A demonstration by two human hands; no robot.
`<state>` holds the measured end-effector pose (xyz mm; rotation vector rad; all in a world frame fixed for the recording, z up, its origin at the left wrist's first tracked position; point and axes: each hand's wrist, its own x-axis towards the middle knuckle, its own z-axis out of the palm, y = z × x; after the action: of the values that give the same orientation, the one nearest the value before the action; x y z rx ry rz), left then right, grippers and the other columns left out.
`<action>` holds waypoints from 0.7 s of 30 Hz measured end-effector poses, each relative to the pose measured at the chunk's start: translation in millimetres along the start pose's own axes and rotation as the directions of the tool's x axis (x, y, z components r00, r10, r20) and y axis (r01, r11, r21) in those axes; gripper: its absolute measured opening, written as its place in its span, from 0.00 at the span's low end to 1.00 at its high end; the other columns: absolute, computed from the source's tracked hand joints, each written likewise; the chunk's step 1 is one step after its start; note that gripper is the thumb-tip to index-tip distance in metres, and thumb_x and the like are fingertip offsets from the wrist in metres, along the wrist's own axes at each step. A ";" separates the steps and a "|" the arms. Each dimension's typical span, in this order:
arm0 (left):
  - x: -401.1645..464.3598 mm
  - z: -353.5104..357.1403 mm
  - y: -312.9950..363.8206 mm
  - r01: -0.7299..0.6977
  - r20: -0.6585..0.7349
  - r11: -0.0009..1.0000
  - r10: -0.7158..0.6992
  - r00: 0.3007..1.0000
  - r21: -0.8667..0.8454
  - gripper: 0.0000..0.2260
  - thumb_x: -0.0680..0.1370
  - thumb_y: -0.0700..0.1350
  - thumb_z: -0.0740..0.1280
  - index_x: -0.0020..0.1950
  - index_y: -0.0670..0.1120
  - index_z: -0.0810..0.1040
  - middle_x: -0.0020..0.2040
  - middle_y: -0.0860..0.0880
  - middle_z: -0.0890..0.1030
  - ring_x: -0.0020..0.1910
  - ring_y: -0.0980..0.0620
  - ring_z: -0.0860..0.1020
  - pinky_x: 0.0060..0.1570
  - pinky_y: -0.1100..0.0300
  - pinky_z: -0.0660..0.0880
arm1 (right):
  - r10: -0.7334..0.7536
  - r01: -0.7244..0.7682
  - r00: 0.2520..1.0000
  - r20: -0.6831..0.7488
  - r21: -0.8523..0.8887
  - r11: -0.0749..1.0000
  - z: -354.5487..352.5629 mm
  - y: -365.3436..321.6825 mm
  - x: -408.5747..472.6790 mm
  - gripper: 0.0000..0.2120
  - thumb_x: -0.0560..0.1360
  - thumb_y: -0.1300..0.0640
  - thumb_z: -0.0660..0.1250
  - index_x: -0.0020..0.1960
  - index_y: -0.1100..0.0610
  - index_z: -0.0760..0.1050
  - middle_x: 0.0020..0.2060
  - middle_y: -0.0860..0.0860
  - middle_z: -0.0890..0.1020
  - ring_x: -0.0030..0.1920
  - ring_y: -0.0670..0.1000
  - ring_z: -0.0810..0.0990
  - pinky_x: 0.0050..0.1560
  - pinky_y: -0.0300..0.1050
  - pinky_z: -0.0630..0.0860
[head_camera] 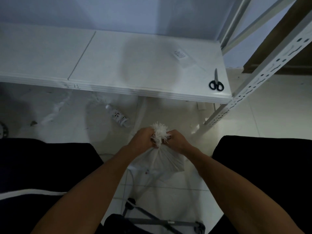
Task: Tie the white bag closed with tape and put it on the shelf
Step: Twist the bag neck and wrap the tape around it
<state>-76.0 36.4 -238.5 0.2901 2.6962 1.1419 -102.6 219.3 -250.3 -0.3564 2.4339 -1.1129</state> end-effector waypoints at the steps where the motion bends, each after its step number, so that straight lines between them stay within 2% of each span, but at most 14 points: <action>1: 0.0 0.4 -0.7 -0.022 -0.019 0.999 0.022 1.000 0.039 0.12 0.65 0.47 0.75 0.46 0.45 0.82 0.48 0.47 0.82 0.47 0.48 0.81 0.46 0.53 0.78 | -0.001 0.001 1.000 0.003 0.005 1.000 0.2 0.6 0.7 0.09 0.74 0.53 0.72 0.35 0.48 0.78 0.33 0.48 0.81 0.34 0.42 0.76 0.37 0.40 0.70; 5: -4.5 1.1 -2.8 -0.050 -0.018 0.988 0.053 0.998 0.147 0.15 0.70 0.50 0.69 0.52 0.44 0.81 0.53 0.45 0.80 0.51 0.44 0.80 0.48 0.50 0.78 | 0.006 -0.008 0.998 0.057 0.035 0.999 2.6 0.9 0.8 0.03 0.74 0.51 0.72 0.42 0.49 0.82 0.38 0.47 0.81 0.36 0.40 0.76 0.39 0.37 0.70; 7: -5.5 0.8 -1.9 -0.060 -0.020 0.978 0.066 0.998 0.200 0.18 0.71 0.53 0.66 0.55 0.45 0.81 0.54 0.46 0.82 0.53 0.43 0.81 0.48 0.49 0.78 | 0.005 -0.008 0.998 0.070 0.042 0.999 3.6 2.4 1.8 0.07 0.74 0.53 0.72 0.46 0.56 0.84 0.40 0.48 0.82 0.39 0.42 0.78 0.42 0.38 0.71; 10: -5.8 1.7 -3.4 -0.105 -0.040 0.936 0.126 0.991 0.337 0.19 0.71 0.56 0.61 0.51 0.46 0.82 0.52 0.47 0.82 0.48 0.43 0.81 0.43 0.51 0.78 | 0.012 -0.020 0.997 0.071 0.117 0.993 4.2 4.1 1.8 0.07 0.73 0.55 0.73 0.48 0.57 0.84 0.43 0.50 0.84 0.43 0.45 0.80 0.46 0.41 0.74; 12: -2.4 2.4 -4.5 -0.128 -0.039 0.894 0.160 0.986 0.430 0.15 0.71 0.55 0.65 0.47 0.46 0.83 0.48 0.47 0.82 0.44 0.42 0.79 0.40 0.51 0.75 | 0.022 -0.032 0.998 0.064 0.163 0.986 4.4 3.0 0.2 0.06 0.74 0.57 0.72 0.48 0.59 0.84 0.45 0.55 0.85 0.44 0.47 0.80 0.47 0.44 0.75; 17: 2.4 -0.8 0.2 -0.095 -0.029 0.956 0.107 0.994 0.276 0.15 0.71 0.54 0.67 0.50 0.44 0.82 0.51 0.47 0.81 0.48 0.45 0.80 0.45 0.50 0.77 | 0.059 -0.076 0.996 0.063 0.306 0.949 3.0 -4.0 -4.5 0.04 0.74 0.65 0.69 0.46 0.60 0.82 0.45 0.54 0.85 0.42 0.44 0.80 0.46 0.40 0.76; 21: 2.6 -1.5 2.7 -0.129 -0.009 0.899 0.146 0.989 0.418 0.18 0.71 0.57 0.64 0.51 0.46 0.82 0.50 0.47 0.82 0.47 0.44 0.81 0.44 0.50 0.77 | 0.069 -0.088 0.995 0.068 0.339 0.937 3.4 -2.4 -4.3 0.08 0.72 0.65 0.70 0.51 0.63 0.83 0.49 0.57 0.85 0.46 0.47 0.81 0.51 0.43 0.78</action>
<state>-78.5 37.8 -235.8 0.5348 2.9764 0.5882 -97.1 217.2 -249.3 -0.1732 2.1324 -1.4381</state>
